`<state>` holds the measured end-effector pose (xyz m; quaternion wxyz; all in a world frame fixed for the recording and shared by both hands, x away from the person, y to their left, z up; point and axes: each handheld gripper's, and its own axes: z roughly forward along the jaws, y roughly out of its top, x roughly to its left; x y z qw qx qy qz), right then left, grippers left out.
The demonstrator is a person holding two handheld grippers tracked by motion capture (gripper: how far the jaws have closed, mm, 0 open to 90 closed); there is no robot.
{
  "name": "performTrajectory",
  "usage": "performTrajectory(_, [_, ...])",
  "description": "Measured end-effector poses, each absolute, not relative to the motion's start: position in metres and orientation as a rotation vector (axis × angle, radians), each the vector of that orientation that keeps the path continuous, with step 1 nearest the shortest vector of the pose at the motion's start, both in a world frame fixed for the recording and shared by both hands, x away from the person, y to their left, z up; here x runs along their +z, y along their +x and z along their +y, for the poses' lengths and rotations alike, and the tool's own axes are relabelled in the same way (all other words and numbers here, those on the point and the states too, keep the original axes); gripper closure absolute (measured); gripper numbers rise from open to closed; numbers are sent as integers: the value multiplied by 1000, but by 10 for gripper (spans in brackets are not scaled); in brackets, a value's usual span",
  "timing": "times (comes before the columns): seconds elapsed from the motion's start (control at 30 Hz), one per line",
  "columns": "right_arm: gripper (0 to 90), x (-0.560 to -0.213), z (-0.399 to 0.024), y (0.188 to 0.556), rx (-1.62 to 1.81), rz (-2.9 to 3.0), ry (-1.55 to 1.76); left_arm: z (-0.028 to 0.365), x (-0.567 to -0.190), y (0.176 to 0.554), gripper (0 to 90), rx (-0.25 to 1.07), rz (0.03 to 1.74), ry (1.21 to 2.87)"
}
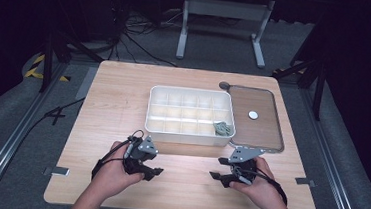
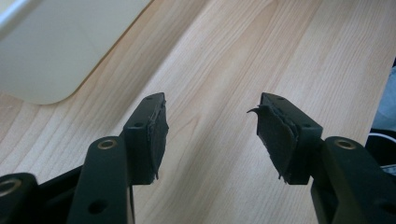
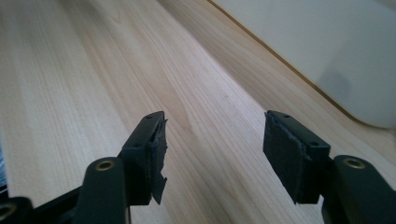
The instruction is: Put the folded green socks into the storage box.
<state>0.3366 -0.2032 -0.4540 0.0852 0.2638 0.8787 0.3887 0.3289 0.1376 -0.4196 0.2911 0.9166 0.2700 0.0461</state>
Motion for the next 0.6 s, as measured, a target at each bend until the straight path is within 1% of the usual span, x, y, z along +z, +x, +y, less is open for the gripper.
performTrajectory(0.1, [402,-463,-209,338,1180,2605,793,137,-424,330,426,103,717,2447])
performTrajectory(0.23, [399,-468,-212,340,1188,2601,780,138,-427,331,426,121,729,2451])
performTrajectory(0.6, [384,-478,-211,334,1204,2630,708,141,-436,333,397,64,740,2443])
